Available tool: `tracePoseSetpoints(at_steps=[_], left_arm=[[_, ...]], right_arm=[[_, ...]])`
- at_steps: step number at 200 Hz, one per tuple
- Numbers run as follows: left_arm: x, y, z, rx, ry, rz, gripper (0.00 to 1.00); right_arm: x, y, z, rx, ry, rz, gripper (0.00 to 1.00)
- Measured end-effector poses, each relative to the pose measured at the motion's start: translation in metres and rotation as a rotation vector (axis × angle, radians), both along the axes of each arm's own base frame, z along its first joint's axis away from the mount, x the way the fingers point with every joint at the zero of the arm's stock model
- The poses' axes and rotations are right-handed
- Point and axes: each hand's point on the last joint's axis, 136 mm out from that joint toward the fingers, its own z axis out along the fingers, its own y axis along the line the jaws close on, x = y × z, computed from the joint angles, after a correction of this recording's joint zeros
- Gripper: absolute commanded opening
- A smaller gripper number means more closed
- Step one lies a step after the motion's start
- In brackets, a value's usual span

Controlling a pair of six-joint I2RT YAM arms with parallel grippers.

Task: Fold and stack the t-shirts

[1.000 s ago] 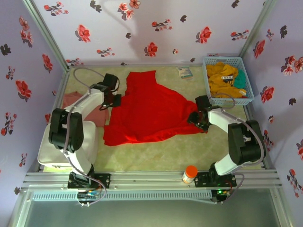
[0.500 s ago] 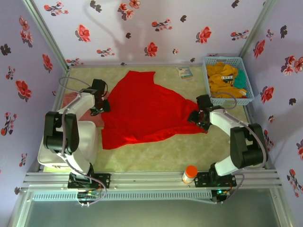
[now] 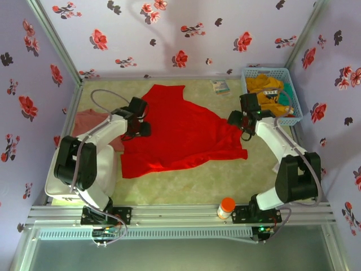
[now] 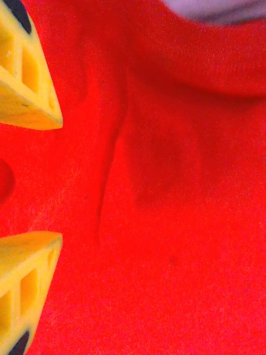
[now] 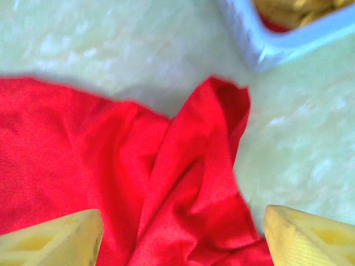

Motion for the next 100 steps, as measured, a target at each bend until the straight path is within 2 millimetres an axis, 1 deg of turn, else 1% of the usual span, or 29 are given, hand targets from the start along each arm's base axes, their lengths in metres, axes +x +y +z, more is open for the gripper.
tracePoseSetpoints(at_steps=[12, 33, 54, 81, 86, 96, 100], left_arm=[[-0.005, -0.005, -0.005, -0.005, 0.011, -0.014, 0.51], [-0.016, -0.007, -0.015, -0.007, 0.043, -0.020, 0.51], [-0.025, -0.004, -0.022, -0.004, 0.063, -0.019, 0.51], [-0.034, -0.001, -0.020, -0.013, 0.062, -0.020, 0.51], [-0.035, -0.001, -0.019, -0.014, 0.059, -0.020, 0.51], [-0.035, -0.001, -0.016, -0.019, 0.050, -0.021, 0.51], [-0.035, -0.001, -0.015, -0.021, 0.047, -0.021, 0.51]], right_arm=[[0.008, -0.011, -0.002, -0.010, 0.008, -0.030, 0.72], [0.017, -0.022, -0.017, -0.019, 0.054, -0.061, 0.69], [0.028, -0.021, -0.037, -0.026, 0.114, -0.061, 0.66], [0.039, -0.018, -0.061, -0.027, 0.173, -0.057, 0.60], [0.041, -0.018, -0.064, -0.027, 0.181, -0.058, 0.59], [0.044, -0.017, -0.070, -0.028, 0.193, -0.054, 0.49], [0.046, -0.017, -0.072, -0.026, 0.198, -0.060, 0.43]])
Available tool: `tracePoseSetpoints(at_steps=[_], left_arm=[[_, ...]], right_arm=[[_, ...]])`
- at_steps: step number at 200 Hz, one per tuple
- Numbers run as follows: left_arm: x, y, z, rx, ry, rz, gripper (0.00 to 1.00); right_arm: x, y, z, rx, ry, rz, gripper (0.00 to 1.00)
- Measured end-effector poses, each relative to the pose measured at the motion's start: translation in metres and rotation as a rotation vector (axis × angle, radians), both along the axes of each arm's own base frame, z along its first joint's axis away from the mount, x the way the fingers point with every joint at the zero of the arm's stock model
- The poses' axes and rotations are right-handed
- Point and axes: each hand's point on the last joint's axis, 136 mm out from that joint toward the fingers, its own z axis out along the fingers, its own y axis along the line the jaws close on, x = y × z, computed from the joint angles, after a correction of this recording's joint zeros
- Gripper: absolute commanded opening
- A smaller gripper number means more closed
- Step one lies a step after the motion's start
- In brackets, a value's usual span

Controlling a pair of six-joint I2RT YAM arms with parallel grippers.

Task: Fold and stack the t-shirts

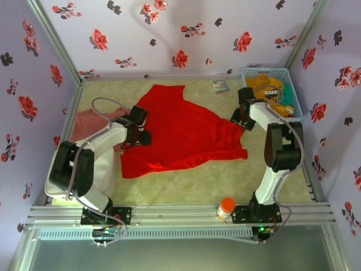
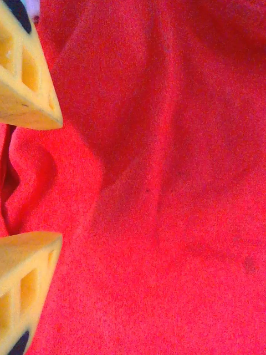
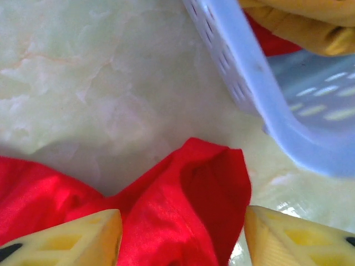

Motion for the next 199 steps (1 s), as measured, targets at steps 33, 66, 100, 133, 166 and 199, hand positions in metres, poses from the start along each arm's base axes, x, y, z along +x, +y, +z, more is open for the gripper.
tracePoseSetpoints(at_steps=[33, 66, 100, 133, 166, 199], left_arm=[[-0.001, 0.000, 0.003, -0.005, -0.009, 0.000, 0.51], [-0.001, 0.000, 0.002, -0.006, -0.010, 0.000, 0.51], [-0.001, -0.001, 0.002, -0.011, -0.009, -0.003, 0.50], [-0.001, -0.001, -0.001, -0.006, 0.000, -0.004, 0.50], [0.002, -0.002, -0.004, -0.001, 0.008, -0.006, 0.50], [0.003, -0.003, -0.010, 0.006, 0.023, -0.006, 0.50]], right_arm=[[0.003, 0.005, -0.006, 0.001, 0.009, 0.032, 0.00], [0.003, 0.027, 0.018, -0.066, -0.048, 0.162, 0.00], [-0.023, 0.098, 0.064, -0.184, -0.165, 0.455, 0.00], [-0.084, 0.183, 0.069, -0.252, -0.202, 0.799, 0.06], [-0.134, 0.211, 0.033, -0.251, -0.101, 0.969, 0.21], [-0.145, 0.200, 0.013, -0.251, -0.028, 0.950, 0.47]])
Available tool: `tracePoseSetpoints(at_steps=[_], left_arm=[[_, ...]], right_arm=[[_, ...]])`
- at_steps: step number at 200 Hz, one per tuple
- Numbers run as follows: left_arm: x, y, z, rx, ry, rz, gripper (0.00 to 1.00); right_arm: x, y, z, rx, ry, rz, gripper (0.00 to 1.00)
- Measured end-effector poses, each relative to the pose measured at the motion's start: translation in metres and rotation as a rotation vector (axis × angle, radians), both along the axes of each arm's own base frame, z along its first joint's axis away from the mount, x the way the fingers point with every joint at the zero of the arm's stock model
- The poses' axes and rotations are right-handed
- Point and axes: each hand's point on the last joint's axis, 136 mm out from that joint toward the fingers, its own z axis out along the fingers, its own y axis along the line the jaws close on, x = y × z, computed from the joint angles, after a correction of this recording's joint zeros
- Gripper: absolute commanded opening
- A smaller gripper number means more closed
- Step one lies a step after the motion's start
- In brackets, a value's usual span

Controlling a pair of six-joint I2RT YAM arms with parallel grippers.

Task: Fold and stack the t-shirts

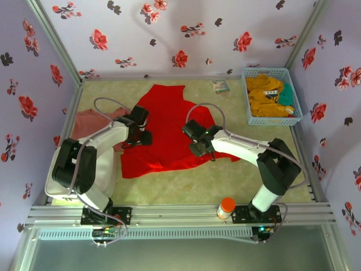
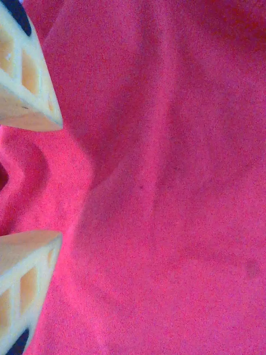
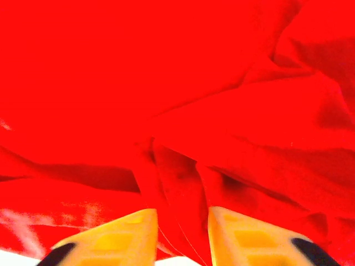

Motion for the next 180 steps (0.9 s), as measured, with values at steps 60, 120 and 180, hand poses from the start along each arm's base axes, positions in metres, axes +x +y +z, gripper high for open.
tracePoseSetpoints(at_steps=[60, 120, 180], left_arm=[[0.000, 0.000, -0.001, 0.001, 0.004, 0.000, 0.49], [0.000, 0.000, -0.001, 0.001, 0.003, 0.000, 0.50], [0.001, 0.000, 0.000, -0.001, -0.002, 0.000, 0.53]], right_arm=[[0.023, -0.029, 0.043, 0.135, -0.066, -0.194, 0.54], [0.053, -0.111, 0.090, 0.286, -0.147, -0.590, 0.55], [0.072, -0.122, 0.041, 0.355, -0.004, -0.736, 0.52]])
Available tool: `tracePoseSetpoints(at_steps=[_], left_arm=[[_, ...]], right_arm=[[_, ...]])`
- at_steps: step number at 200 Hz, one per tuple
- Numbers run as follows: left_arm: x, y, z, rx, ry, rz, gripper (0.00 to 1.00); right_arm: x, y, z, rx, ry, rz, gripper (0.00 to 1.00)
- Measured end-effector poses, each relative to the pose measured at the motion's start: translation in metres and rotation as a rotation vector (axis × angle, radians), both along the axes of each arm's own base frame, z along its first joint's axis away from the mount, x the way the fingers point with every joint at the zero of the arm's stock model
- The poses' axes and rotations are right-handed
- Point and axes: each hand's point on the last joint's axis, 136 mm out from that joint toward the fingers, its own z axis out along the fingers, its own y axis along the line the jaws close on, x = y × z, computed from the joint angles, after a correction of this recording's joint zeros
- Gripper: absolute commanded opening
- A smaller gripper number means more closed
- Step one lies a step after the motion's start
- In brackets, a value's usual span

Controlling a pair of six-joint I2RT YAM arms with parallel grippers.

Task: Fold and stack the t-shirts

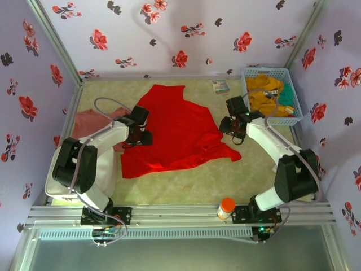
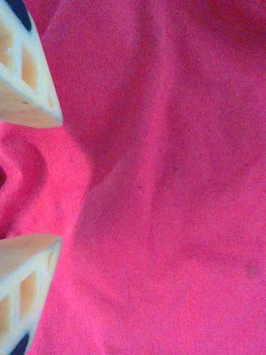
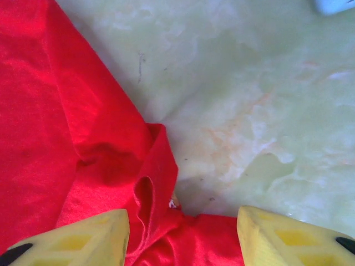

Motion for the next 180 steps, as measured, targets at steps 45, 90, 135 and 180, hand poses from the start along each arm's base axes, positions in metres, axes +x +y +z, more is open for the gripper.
tracePoseSetpoints(at_steps=[45, 90, 135, 180], left_arm=[[0.001, -0.001, 0.013, -0.017, -0.035, 0.000, 0.55], [0.003, -0.001, 0.023, -0.032, -0.068, -0.002, 0.63], [0.005, -0.003, 0.031, -0.045, -0.096, -0.004, 0.63], [0.006, -0.003, 0.031, -0.047, -0.098, -0.003, 0.63]], right_arm=[[0.013, 0.011, -0.034, 0.041, 0.055, -0.009, 0.39], [0.020, -0.002, -0.047, 0.046, 0.085, -0.056, 0.02], [0.066, -0.016, 0.012, -0.020, -0.046, -0.058, 0.00], [0.126, -0.043, 0.106, -0.074, -0.272, -0.108, 0.00]])
